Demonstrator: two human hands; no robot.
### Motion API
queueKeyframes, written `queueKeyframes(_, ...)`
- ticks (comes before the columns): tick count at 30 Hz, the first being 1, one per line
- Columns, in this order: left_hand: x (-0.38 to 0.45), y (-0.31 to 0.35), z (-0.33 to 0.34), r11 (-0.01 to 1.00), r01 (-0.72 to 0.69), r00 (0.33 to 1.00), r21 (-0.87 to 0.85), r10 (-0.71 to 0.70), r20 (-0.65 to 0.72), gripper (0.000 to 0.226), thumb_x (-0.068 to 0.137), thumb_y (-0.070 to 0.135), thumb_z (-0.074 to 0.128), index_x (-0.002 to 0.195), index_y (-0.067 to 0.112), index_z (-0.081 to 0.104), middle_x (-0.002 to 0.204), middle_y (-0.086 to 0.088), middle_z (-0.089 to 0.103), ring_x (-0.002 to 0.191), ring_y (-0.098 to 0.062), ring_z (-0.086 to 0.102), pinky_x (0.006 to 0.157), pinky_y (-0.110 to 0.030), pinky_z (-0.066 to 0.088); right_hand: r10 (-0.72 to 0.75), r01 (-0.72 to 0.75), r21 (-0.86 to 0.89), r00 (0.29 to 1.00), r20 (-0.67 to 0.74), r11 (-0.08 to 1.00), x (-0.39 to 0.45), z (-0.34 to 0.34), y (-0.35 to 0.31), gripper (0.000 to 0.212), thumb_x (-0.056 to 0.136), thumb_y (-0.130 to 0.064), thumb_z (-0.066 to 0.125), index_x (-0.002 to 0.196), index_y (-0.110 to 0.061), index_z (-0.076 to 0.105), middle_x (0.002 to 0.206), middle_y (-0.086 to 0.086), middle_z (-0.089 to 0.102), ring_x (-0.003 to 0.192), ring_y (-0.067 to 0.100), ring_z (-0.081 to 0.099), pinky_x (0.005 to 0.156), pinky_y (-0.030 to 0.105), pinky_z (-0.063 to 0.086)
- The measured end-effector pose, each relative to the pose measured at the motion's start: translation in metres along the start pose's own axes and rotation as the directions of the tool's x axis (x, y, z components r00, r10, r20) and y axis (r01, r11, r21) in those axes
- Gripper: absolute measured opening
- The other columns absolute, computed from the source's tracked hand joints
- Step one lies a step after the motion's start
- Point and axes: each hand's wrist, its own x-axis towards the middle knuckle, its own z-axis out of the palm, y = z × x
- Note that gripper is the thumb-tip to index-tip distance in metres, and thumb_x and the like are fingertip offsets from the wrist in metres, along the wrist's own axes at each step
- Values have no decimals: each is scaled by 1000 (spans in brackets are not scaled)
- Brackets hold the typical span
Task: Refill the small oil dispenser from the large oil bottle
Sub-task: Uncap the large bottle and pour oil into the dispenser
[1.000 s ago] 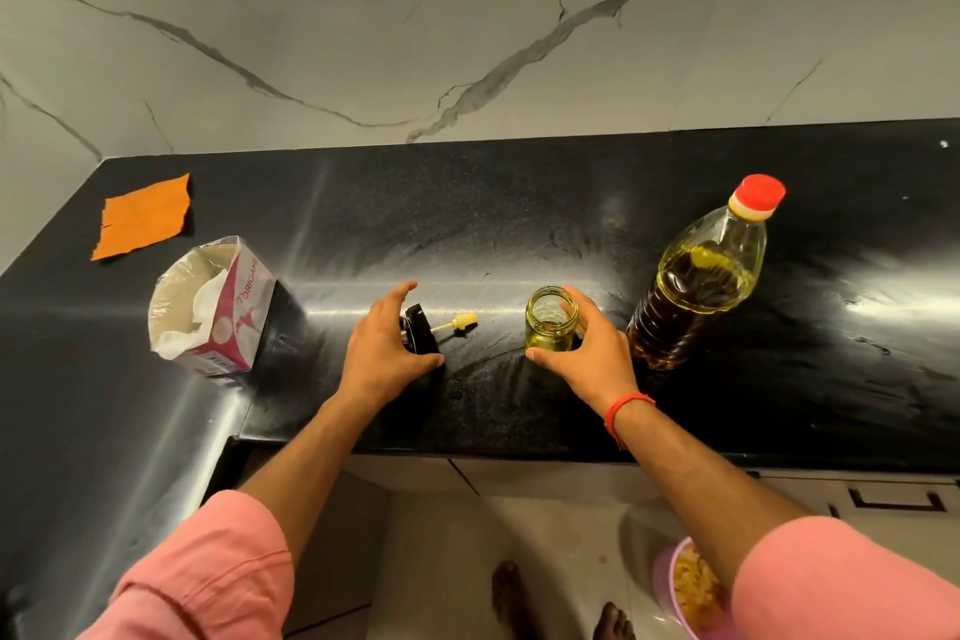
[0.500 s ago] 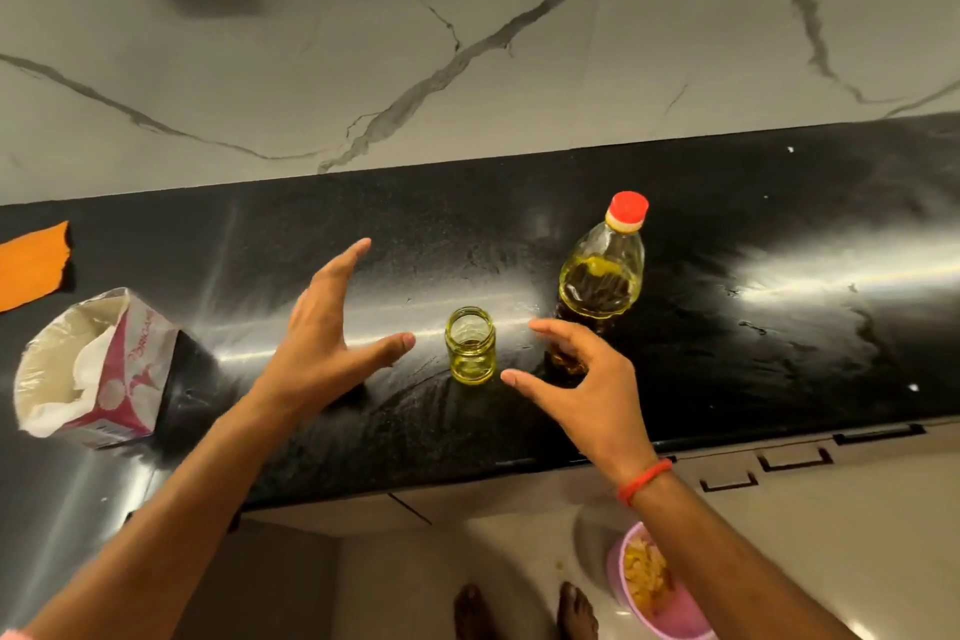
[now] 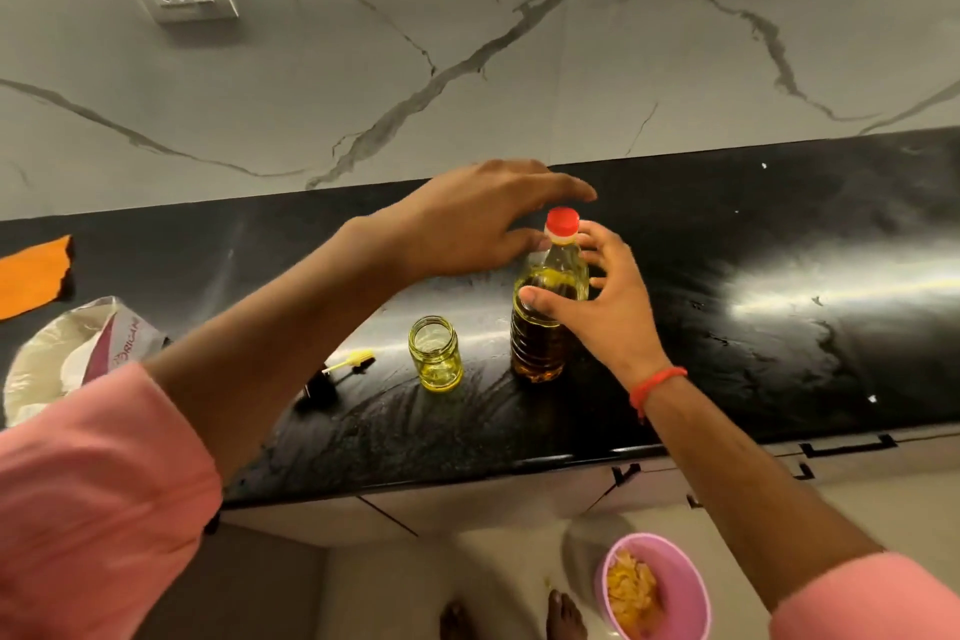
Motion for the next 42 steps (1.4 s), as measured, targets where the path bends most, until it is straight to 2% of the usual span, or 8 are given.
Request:
queueKeyframes(4,19,7,-7,967,-93,995,238,81,62,39,102,24,52,141,25,56,129,-3,64,114,-21,62,95,-39,52,-7,7,-4,991,137,1000,12,6,4,78,65,-46,92,132,-35,54,124,-10,64,116,5,62,100,31,54)
queueKeyframes(9,27,11,-5,909,-177,982,377,137,131,33,103,31,48,134,24,59,117,-5,63,102,-21,63,87,-42,55,-16,12,28,990,143,1000,12,7,6,64,71,-34,91,125,-28,56,113,-11,68,104,-1,65,87,11,50)
queueKeyframes(15,36,18,-2,881,-163,982,444,101,161,29,104,33,52,129,22,59,112,-4,63,99,-18,61,85,-35,55,-32,26,49,991,129,998,12,8,10,63,71,-35,90,123,-29,56,114,-8,68,107,6,66,96,30,55)
queueKeyframes(20,40,22,-5,867,-41,989,497,-35,143,41,106,45,39,110,15,67,95,-3,66,82,-17,65,75,-34,55,-34,28,54,992,125,998,11,7,7,69,72,-30,91,120,-53,48,114,-21,62,107,-12,59,91,9,47)
queueKeyframes(24,43,30,-1,821,146,967,551,-237,98,70,99,67,21,94,11,64,72,0,55,59,-14,52,57,-30,41,7,-13,44,991,136,999,11,9,10,57,70,-36,92,114,-33,55,114,-13,66,104,-7,61,82,4,45)
queueKeyframes(30,31,16,-1,971,-57,975,232,4,222,59,95,38,60,150,31,39,145,-2,50,124,-19,54,90,-38,53,-32,17,87,985,167,996,12,7,14,73,68,-37,93,129,-32,54,118,-12,68,111,0,64,95,17,49)
queueKeyframes(34,30,18,-11,983,-92,979,161,59,196,47,89,5,60,133,23,62,138,-2,59,124,-19,56,98,-42,51,-15,2,78,987,161,997,14,7,18,73,63,-42,95,123,-33,55,117,-13,67,109,2,64,96,23,53)
queueKeyframes(42,38,22,-17,973,-5,991,229,-26,132,31,94,26,59,124,20,69,111,-2,72,95,-15,63,82,-31,51,-12,-3,106,990,137,994,12,9,19,72,63,-37,96,122,-32,57,115,-14,67,108,1,65,97,22,53)
